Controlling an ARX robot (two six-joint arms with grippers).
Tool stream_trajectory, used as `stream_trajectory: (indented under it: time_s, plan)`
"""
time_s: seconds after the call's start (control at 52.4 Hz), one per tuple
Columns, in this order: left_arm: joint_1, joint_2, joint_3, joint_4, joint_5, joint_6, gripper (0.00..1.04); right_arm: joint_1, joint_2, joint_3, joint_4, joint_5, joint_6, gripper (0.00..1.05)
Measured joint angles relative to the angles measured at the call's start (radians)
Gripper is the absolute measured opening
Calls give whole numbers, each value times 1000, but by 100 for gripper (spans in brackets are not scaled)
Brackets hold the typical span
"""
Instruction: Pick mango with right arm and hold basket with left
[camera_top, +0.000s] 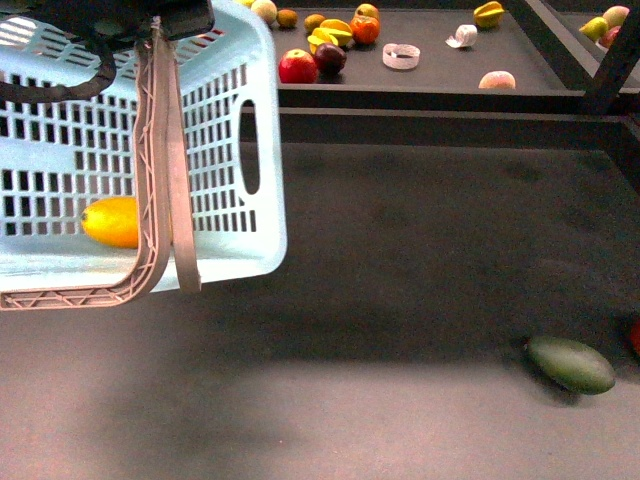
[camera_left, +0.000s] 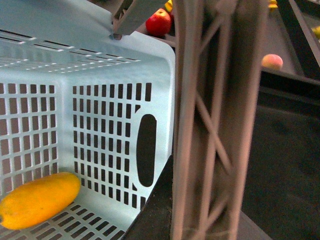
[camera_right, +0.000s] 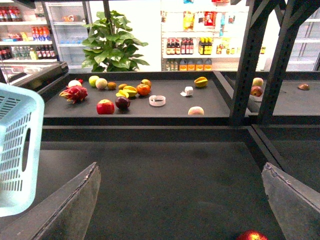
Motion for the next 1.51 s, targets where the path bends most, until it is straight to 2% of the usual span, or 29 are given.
stream_trajectory:
  time_s: [0.21,0.382,0.573,0.783,1.127,1.203,1.375,1.509]
  plan:
    - [77,92,135,-126,-28,-296,6,0,0,0,0,0,0,96]
    - [153,199,256,-264,-161,-683,6,0,0,0,0,0,0,96]
    - [224,275,301,-282,-262,-854,6,0,0,0,0,0,0,96]
    - [266,362,341,-228,-235,-1114,6,0,0,0,0,0,0,96]
    - [319,439,327,-134,-174,-1246,6,0,0,0,0,0,0,96]
    - [326,441,330,-177,-145,-1255,18,0,0,0,0,0,0,96]
    - [320,439,385,-374,-113,-1248,47,0,0,0,0,0,0,96]
    - [318,422,388,-431,-95,-1221,67,0,0,0,0,0,0,96]
